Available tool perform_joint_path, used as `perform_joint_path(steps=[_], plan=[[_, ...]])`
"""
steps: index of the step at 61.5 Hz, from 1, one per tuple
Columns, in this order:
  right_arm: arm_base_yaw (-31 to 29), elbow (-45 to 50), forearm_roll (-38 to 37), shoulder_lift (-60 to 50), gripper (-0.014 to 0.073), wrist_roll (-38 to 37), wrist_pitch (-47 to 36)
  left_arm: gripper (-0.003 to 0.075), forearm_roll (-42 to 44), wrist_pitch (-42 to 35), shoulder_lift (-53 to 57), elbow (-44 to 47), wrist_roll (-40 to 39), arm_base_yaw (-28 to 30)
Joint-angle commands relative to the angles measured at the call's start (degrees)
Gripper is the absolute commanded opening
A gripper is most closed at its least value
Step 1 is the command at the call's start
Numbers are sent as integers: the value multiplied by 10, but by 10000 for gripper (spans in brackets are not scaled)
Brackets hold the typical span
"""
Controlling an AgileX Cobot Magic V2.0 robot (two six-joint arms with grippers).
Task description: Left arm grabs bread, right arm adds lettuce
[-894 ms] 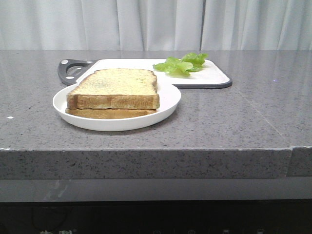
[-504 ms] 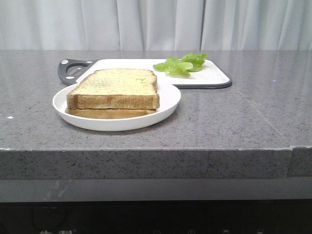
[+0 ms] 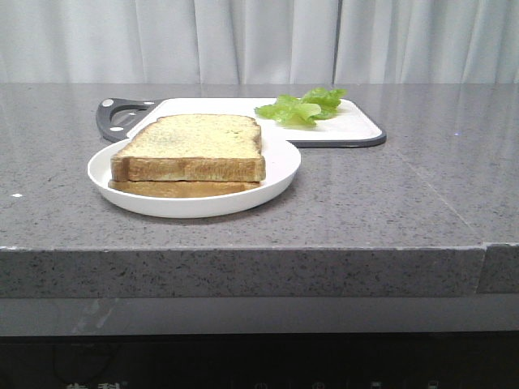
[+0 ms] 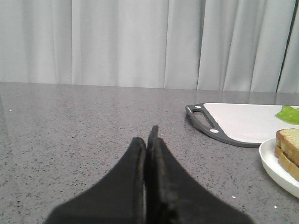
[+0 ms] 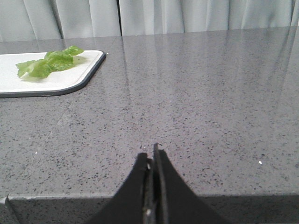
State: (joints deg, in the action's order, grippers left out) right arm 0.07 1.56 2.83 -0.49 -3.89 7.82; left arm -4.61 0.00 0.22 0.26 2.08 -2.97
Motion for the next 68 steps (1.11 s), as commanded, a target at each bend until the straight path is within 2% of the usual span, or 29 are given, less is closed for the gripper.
perform_joint_path(steps=[1,16,23,31,42,59,68], plan=[[-3,-2,-7,-13,-118,1,-47,-20,-4,-54,10,3,-3,-4],[-3,-3,-7,-13,-118,1,-50,-20,-4,-89,10,-1,-3,-4],[-3,-17,-7,-13,-118,1,-43,-20,-18,-67,10,-39,-3,-4],[-3,-67,-7,-13,-118,1,-11,-20,-19,0,9,-113,-3,-4],[-3,-184,-8,10,-118,1,63,-20,-19,94,-17,-245,-3,-4],[-3,-358,-7,136,-118,1,166,-20,-19,230,-133,-407,-3,-4],[-3,-409,-7,205,-118,1,233,-20,-19,294,-200,-446,-3,-4]])
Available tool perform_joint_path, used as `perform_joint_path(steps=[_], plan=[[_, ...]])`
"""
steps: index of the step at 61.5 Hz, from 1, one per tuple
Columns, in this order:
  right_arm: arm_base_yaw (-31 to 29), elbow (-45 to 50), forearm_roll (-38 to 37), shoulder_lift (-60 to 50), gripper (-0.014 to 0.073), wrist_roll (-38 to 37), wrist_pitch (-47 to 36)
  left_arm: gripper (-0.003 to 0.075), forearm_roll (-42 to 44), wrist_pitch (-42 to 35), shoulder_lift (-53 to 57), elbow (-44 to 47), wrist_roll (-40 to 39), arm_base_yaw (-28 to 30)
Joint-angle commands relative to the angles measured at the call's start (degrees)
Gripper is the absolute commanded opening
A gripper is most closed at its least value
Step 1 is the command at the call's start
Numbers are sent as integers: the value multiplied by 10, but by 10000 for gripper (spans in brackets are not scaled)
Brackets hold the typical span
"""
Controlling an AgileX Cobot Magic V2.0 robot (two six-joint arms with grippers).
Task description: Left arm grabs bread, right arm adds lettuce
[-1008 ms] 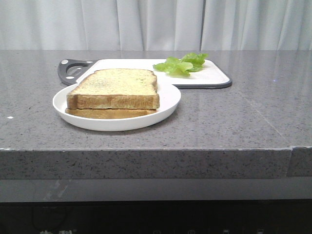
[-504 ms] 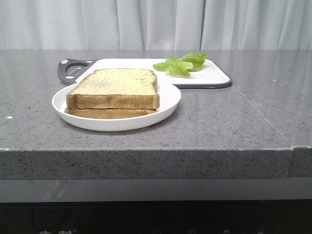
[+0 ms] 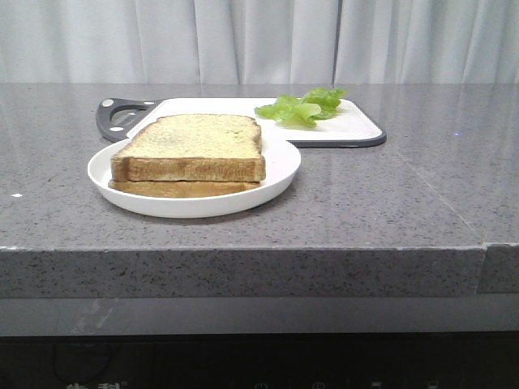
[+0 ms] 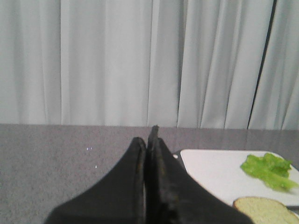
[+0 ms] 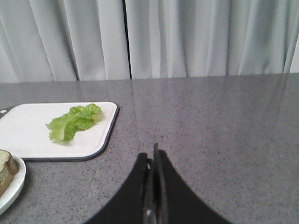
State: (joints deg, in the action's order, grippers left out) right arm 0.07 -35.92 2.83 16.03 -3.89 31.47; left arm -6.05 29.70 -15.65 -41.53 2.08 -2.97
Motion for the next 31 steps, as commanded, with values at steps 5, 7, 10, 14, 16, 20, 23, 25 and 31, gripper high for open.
perform_joint_path(steps=[5,7,10,14,16,20,23,25,31], plan=[[-3,-37,-7,65,-118,1,21,-20,-5,4,-68,-27,-3,-4],[-3,-35,-7,74,-118,1,31,-20,-5,10,-78,-26,-3,-4],[-3,-35,-7,88,-118,1,42,-20,-5,17,-90,-25,-3,-4],[-3,-35,-7,103,-118,1,52,-20,-5,28,-105,-22,-3,-4],[-3,-35,-7,110,-118,1,53,-20,-5,28,-112,-19,-3,-4],[-3,-35,-7,121,-118,1,55,-20,-13,27,-124,-13,-3,-4],[-3,-33,-7,127,-118,1,55,-20,-17,27,-131,-7,-3,-4],[-3,-32,-7,129,-118,1,55,-20,-21,28,-136,-5,-3,-4],[-3,-32,-7,136,-116,1,59,-20,-21,43,-147,-2,-3,-4]])
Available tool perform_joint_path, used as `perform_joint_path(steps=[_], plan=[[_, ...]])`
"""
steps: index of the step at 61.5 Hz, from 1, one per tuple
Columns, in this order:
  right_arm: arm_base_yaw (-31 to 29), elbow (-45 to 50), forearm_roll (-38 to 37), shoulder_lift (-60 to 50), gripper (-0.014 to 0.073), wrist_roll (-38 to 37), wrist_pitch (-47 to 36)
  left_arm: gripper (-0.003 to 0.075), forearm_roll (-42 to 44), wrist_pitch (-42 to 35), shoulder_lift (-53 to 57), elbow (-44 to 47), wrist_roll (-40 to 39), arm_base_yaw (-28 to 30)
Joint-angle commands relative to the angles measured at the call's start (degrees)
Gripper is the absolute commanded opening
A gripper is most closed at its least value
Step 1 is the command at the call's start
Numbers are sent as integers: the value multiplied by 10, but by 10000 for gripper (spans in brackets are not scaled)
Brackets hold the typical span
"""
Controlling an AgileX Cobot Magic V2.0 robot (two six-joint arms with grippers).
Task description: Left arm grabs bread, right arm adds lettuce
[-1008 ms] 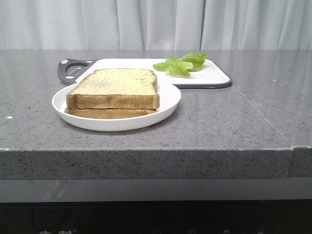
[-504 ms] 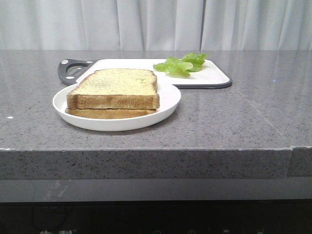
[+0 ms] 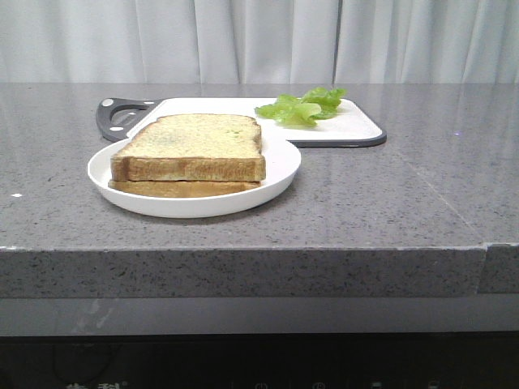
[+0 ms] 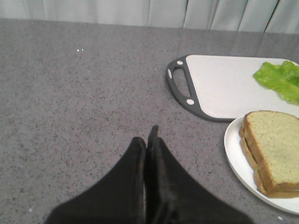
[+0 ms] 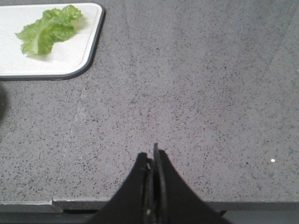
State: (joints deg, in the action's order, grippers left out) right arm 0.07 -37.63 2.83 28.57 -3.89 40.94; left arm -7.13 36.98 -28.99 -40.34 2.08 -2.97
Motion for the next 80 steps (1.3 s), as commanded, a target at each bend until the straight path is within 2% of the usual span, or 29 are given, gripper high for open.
perform_joint_path(steps=[1,6,15,18,21,43,66,73,80], plan=[[-3,-15,-7,11,-113,1,-36,-17,-10,-26,-16,-13,-3,-4],[-3,-15,-7,11,-47,2,-35,48,-10,-21,-28,-13,-3,-4],[-3,-15,-7,11,290,2,-35,381,-18,-19,-53,-15,-2,-5],[-3,-15,-7,11,381,2,-36,471,-31,-14,-62,-16,-2,-5],[-3,-15,-6,11,429,2,-36,514,-45,-4,-74,-18,1,-5],[-3,-15,-5,11,438,2,-36,433,-207,162,-232,-113,100,-5],[-3,-15,-4,11,438,2,-36,417,-426,162,-380,-165,271,-5],[-3,-15,-4,11,438,2,-36,417,-444,163,-421,-188,282,-10],[-3,-15,-4,11,438,2,-36,417,-441,161,-456,-216,282,-47]])
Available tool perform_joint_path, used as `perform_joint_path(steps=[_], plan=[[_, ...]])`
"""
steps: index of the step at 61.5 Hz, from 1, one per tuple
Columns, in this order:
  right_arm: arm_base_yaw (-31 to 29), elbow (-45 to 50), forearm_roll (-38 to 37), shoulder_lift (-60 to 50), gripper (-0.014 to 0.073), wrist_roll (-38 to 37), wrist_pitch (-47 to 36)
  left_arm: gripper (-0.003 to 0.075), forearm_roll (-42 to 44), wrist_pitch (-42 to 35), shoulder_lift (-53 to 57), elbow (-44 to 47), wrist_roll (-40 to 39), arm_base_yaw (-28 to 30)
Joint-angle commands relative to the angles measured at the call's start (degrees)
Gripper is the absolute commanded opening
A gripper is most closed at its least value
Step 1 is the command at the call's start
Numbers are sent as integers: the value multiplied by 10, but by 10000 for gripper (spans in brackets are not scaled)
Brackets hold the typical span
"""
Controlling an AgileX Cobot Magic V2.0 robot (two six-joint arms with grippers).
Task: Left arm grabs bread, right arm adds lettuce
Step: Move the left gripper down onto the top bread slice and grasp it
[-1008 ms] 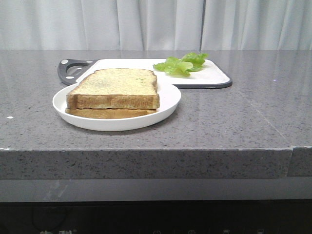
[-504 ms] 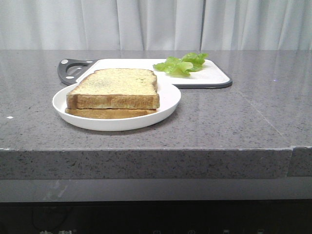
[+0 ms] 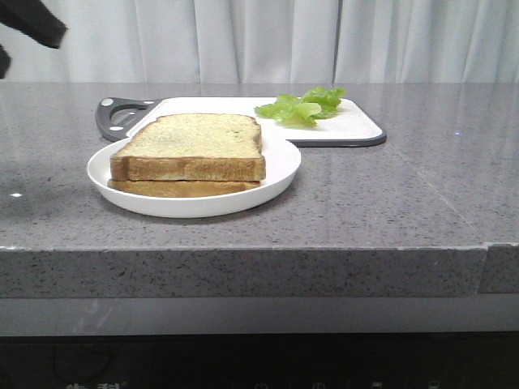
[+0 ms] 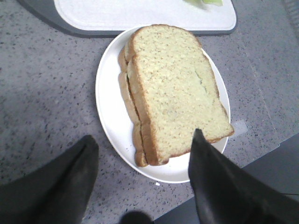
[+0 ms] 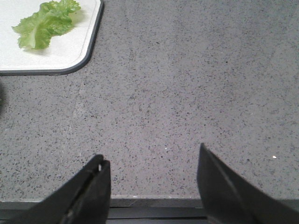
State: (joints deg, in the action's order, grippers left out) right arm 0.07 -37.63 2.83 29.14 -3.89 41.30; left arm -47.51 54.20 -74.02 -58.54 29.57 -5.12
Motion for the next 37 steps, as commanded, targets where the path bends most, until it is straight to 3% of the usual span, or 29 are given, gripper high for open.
perform_joint_path(steps=[1,17,37], plan=[[-3,-15,-4,5,438,2,-39,417,-35,-13,-12,-38,7,-34],[-3,-15,-4,5,438,2,-37,417,53,-59,-78,-95,-56,-97],[-3,-15,-4,5,438,2,-18,417,54,-36,-164,-135,-68,-120]])
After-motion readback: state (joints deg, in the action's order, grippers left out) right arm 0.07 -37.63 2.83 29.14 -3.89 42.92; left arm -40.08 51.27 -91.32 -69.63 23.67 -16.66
